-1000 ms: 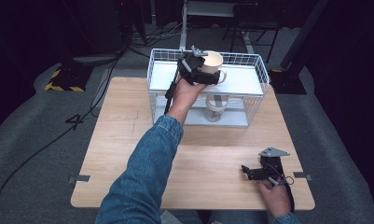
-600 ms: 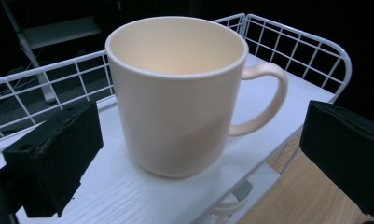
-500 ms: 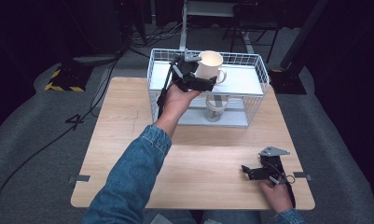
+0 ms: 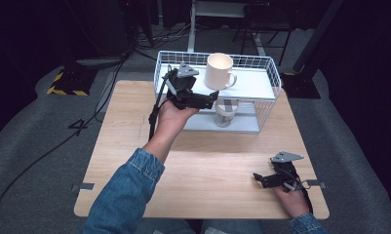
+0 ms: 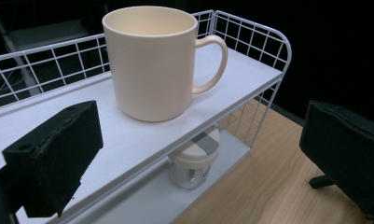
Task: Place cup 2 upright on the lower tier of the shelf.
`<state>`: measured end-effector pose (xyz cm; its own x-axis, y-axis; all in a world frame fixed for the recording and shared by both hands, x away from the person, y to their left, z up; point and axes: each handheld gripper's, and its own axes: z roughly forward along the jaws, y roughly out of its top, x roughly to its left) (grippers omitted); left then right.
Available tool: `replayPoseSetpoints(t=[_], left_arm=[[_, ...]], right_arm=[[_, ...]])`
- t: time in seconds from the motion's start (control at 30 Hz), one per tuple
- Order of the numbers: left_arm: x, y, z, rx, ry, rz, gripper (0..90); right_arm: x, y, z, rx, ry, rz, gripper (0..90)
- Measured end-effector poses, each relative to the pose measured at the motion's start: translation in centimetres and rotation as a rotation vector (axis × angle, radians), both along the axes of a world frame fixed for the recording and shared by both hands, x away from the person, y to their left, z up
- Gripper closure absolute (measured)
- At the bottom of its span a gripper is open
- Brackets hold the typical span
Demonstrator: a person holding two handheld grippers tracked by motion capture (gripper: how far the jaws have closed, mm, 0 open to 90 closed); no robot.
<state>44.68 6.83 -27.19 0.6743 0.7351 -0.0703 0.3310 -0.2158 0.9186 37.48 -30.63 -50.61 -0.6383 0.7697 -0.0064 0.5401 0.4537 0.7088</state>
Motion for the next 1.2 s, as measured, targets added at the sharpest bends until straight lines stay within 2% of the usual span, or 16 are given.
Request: replayPoseSetpoints(t=[0.33,0.4,0.43,0.47,0.5,0.67,0.97,1.03,1.1,1.2], left_arm=[[-2.5,2.5,-0.5,-0.017,-0.009,-0.004,0.0],[-3.0,3.0,-0.7,0.0,-0.014,-0.006,0.0],[-3.6,3.6,-1.1,0.03,-0.035,0.002,0.0],[-3.8,3.8,-1.4,0.042,-0.039,0.005,0.0],[-3.8,3.8,-1.4,0.042,-0.039,0.005,0.0],[-5.3,5.5,-2.6,0.021,-0.025,-0.007,0.0],[-6.9,7.5,-4.1,0.002,-0.004,-0.012,0.0],[-7.4,7.9,-4.5,0.0,0.001,-0.007,0.0],[-7.9,8.7,-5.3,0.02,-0.009,0.013,0.0],[-8.1,9.5,-6.3,0.026,0.006,0.035,0.0]], right_arm=[[0.0,0.0,0.0,0.0,0.0,0.0,0.1],[0.0,0.0,0.0,0.0,0.0,0.0,0.1],[0.0,0.0,0.0,0.0,0.0,0.0,0.1],[0.0,0.0,0.0,0.0,0.0,0.0,0.1],[0.0,0.0,0.0,0.0,0.0,0.0,0.1],[0.0,0.0,0.0,0.0,0.0,0.0,0.1],[0.0,0.0,0.0,0.0,0.0,0.0,0.1],[0.0,0.0,0.0,0.0,0.0,-0.001,0.1],[0.0,0.0,0.0,0.0,0.0,-0.001,0.1],[0.0,0.0,0.0,0.0,0.0,-0.001,0.1]])
